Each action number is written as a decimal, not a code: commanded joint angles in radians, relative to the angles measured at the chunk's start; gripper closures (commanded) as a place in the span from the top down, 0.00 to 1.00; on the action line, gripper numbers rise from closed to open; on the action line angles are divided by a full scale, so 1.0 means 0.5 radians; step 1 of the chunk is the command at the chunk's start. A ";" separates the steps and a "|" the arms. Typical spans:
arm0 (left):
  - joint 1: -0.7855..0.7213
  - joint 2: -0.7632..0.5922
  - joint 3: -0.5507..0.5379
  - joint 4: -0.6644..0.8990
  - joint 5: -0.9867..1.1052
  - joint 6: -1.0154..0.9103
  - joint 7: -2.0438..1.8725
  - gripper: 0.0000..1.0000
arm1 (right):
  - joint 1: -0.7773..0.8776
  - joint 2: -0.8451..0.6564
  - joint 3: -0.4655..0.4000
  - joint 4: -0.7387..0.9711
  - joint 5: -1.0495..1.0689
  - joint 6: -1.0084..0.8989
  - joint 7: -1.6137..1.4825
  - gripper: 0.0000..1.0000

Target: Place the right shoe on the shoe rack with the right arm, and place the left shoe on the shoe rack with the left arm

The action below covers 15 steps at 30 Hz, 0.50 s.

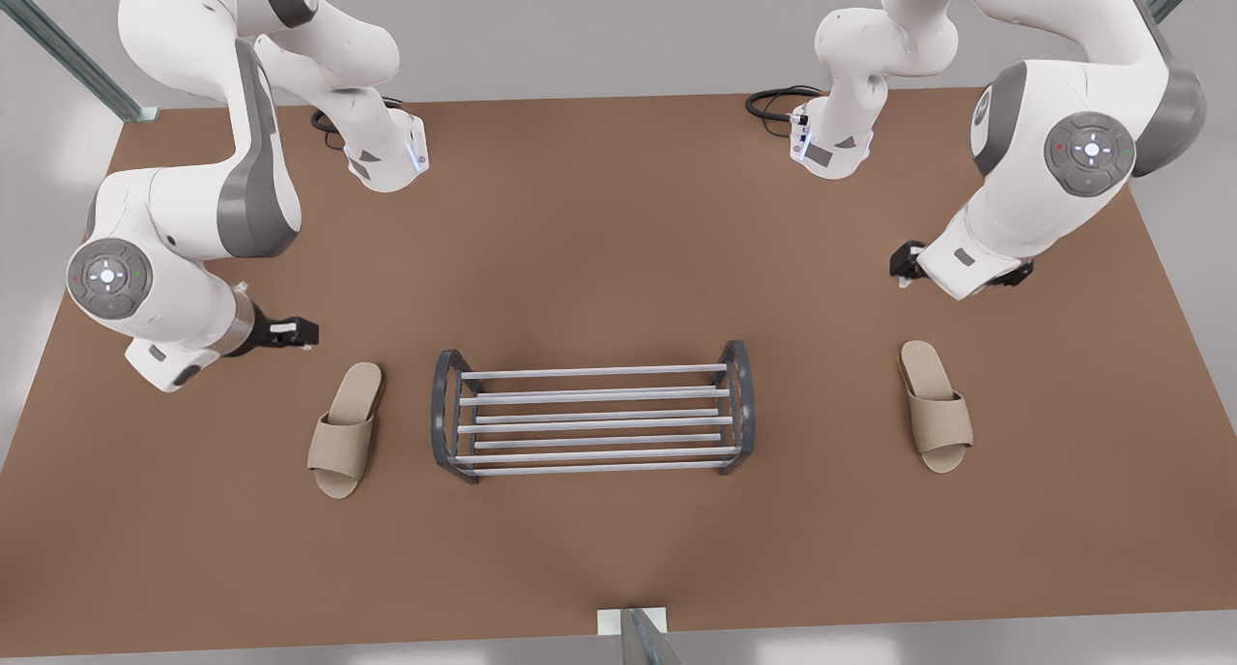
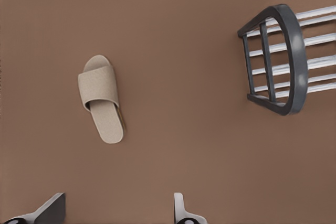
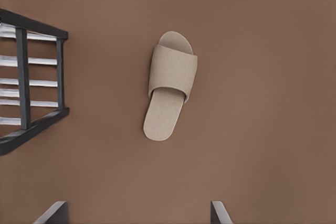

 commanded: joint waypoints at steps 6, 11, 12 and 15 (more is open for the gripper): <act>-0.884 0.135 0.005 0.010 0.676 -0.638 -0.297 1.00 | -0.031 0.191 0.000 -0.367 0.008 0.471 0.146 1.00; -1.431 0.528 0.005 -0.508 1.655 -0.780 -0.416 1.00 | -0.098 0.044 0.006 -1.134 -0.001 1.321 0.137 1.00; -1.428 0.418 0.014 -0.870 1.692 -0.550 -0.705 1.00 | -0.098 0.041 0.012 -1.183 0.008 1.404 0.134 1.00; -1.416 0.068 0.155 -1.581 1.713 0.014 -1.431 1.00 | -0.098 0.028 0.055 -1.361 0.011 1.900 0.115 1.00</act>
